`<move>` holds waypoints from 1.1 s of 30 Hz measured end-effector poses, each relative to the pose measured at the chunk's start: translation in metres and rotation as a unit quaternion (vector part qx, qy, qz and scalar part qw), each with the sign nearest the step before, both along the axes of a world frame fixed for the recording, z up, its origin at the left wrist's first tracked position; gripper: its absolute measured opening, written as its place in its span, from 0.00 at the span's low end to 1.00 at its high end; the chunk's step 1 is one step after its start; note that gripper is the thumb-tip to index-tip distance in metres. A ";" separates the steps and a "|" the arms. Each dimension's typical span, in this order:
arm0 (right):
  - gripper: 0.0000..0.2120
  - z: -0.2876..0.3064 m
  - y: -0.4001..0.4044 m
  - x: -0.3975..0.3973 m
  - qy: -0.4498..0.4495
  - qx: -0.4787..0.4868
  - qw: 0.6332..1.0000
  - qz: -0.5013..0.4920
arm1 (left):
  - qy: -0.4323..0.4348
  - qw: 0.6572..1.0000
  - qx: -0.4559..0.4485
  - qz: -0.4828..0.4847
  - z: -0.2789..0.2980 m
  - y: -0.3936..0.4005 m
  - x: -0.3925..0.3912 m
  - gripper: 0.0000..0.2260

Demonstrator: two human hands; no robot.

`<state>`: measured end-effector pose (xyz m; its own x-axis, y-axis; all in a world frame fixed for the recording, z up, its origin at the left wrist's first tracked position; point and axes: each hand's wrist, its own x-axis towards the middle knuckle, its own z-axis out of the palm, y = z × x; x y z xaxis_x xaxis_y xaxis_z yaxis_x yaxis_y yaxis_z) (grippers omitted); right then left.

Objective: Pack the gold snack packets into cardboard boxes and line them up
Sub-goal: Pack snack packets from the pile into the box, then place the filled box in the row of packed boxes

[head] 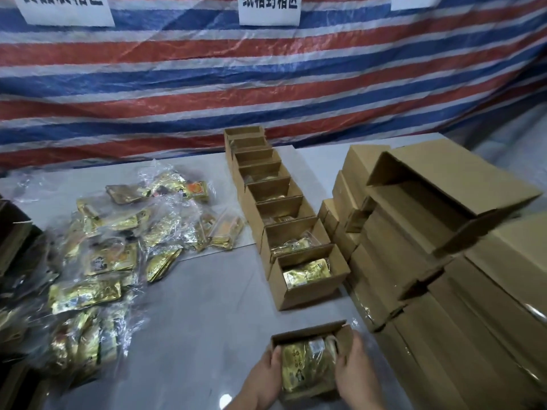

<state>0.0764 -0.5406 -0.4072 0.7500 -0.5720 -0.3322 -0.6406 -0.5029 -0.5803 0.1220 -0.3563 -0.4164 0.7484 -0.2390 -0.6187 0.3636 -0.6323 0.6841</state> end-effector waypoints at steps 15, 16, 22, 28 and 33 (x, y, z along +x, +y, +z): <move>0.35 -0.003 -0.061 0.094 0.025 -0.081 0.995 0.058 | 0.075 0.983 -0.104 0.133 0.012 -0.070 0.072 0.26; 0.35 -0.003 -0.062 0.097 0.027 -0.083 0.994 0.063 | 0.063 0.983 -0.107 0.133 0.011 -0.071 0.072 0.25; 0.37 -0.005 -0.066 0.096 0.026 -0.086 0.993 0.077 | 0.023 0.985 -0.112 0.126 0.017 -0.074 0.070 0.23; 0.36 0.013 -0.058 0.097 0.014 -0.191 0.978 0.077 | 0.033 0.985 -0.104 0.135 0.027 -0.048 0.074 0.28; 0.22 0.037 -0.003 0.113 -0.081 -0.176 0.970 0.149 | -0.033 0.988 -0.058 0.138 0.044 0.017 0.083 0.24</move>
<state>0.1893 -0.5435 -0.3703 0.9252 -0.3789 -0.0186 -0.3512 -0.8369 -0.4199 0.2052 -0.3396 -0.3720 0.8332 -0.0862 -0.5463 0.4628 -0.4321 0.7740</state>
